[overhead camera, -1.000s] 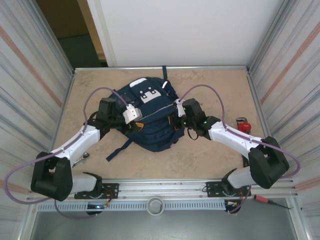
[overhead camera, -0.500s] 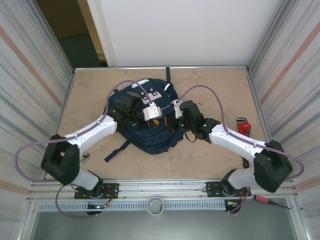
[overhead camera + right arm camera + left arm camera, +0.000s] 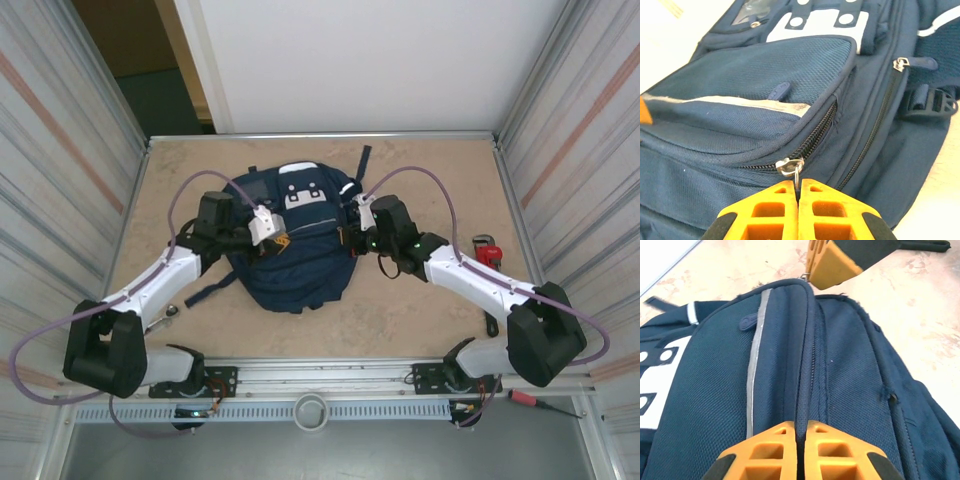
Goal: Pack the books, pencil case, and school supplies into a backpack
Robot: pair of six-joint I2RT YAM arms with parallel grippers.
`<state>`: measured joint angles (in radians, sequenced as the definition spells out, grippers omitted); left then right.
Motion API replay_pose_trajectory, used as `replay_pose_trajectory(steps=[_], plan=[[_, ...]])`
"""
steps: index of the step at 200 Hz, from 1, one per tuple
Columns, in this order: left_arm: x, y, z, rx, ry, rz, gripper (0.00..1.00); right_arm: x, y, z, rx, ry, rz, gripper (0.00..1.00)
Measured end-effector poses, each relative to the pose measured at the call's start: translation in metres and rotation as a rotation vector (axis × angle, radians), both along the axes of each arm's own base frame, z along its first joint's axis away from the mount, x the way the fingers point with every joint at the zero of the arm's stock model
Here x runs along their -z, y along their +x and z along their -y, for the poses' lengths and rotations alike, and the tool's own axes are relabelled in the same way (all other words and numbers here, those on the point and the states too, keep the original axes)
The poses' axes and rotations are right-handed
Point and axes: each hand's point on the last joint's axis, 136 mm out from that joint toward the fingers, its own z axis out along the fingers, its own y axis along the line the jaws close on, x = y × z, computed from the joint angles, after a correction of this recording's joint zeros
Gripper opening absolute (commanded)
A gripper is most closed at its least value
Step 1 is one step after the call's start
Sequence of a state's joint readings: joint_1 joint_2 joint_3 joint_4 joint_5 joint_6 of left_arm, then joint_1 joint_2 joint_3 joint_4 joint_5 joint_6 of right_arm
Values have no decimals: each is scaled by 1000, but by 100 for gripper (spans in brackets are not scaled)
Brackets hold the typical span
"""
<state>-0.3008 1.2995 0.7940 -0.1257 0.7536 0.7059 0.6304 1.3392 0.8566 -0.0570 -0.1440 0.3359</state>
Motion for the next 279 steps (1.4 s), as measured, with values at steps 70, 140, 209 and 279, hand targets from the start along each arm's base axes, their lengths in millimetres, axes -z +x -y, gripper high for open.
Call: replay_pose_trajectory(steps=[70,140,209,279], plan=[[2,-9,37,-2,131,73,69,0,-14,-18,-31,-1,-1,0],[8,12,77,42,233,70,11,-1,-27,-32,-57,13,-8,0],[-11,-3,61,190,32,22,0,-9,-14,-19,-105,79,-11,0],[-21,-5,50,245,-39,50,0,-4,15,-23,-135,102,-144,0]])
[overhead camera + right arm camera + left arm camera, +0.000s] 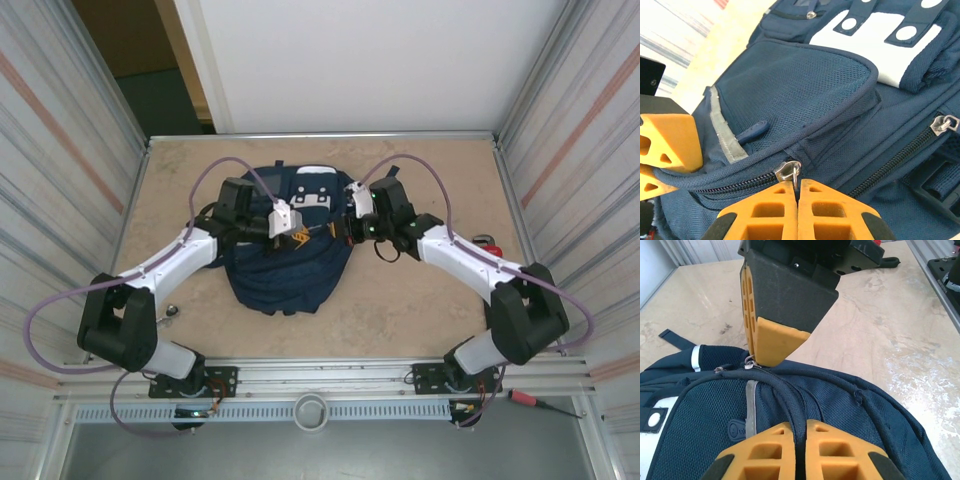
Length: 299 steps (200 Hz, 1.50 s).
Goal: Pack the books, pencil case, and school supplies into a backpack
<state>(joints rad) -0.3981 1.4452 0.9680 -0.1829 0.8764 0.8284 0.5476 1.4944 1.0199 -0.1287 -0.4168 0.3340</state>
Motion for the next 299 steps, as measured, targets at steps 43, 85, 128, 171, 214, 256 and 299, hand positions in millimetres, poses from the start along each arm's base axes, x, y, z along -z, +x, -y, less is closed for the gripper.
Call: replay_pose_trajectory(steps=[43,85,128,171,214,256,299], plan=[[3,6,-5,-21,12,7,0,6,14,-8,-4,2,-65,32],[22,5,18,3,65,-7,28,35,34,76,257,-137,-102,57],[28,23,40,-86,105,-48,77,20,32,144,486,-327,2,91],[-36,41,-44,-563,-81,75,99,-24,35,207,742,-446,263,100],[-56,61,-166,-1164,-215,155,99,-8,33,279,961,-500,314,100],[32,59,-244,-1462,-65,52,99,67,25,300,958,-537,293,100],[104,59,-267,-1519,34,-80,99,96,35,290,861,-543,339,99]])
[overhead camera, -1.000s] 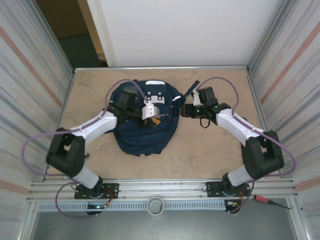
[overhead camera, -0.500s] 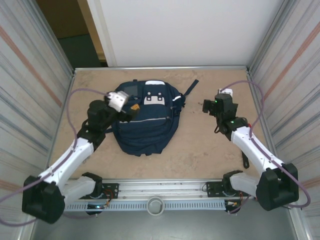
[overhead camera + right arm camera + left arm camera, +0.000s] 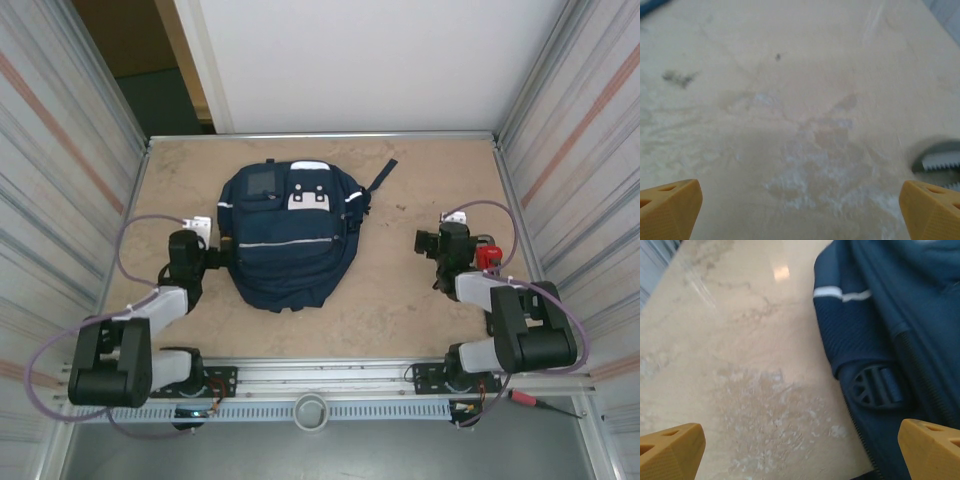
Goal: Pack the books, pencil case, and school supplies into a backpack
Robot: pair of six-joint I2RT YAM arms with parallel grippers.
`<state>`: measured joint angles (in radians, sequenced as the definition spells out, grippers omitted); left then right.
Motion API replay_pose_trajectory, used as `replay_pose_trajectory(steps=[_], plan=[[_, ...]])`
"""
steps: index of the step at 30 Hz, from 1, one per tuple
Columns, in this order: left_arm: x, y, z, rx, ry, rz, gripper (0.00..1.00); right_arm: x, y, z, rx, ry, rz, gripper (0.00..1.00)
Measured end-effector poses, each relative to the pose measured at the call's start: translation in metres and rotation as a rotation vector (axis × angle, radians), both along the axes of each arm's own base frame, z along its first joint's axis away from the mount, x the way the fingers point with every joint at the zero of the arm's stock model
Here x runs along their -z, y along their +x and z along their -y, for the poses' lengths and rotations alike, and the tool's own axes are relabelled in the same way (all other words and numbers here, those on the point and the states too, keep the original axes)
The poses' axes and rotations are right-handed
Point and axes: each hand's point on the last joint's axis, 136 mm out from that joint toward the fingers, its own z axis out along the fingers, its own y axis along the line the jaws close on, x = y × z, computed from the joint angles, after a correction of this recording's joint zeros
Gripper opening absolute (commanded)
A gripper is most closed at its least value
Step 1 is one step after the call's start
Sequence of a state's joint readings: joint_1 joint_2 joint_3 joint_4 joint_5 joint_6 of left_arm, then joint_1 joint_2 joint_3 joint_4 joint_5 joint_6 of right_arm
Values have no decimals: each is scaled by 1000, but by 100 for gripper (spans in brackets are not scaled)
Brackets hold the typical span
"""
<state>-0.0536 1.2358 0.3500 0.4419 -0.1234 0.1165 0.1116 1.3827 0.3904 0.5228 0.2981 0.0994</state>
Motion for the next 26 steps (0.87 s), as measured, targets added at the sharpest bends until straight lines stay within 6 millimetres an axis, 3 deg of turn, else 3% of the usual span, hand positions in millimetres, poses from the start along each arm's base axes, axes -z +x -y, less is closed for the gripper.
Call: replay_pose_trajectory(steps=[3,8,11,19,26], plan=[[-3,10,2,19,-28,44,99,-14,13,-1,-36,8,103,99],[-6,41,14,72,-61,16,99,8,19,15,-23,41,87,99],[-15,63,20,98,-75,43,99,10,19,19,-21,59,80,99],[8,46,16,82,-102,65,99,4,25,16,-46,79,99,99],[1,49,16,82,-105,105,99,4,25,15,-49,80,99,99]])
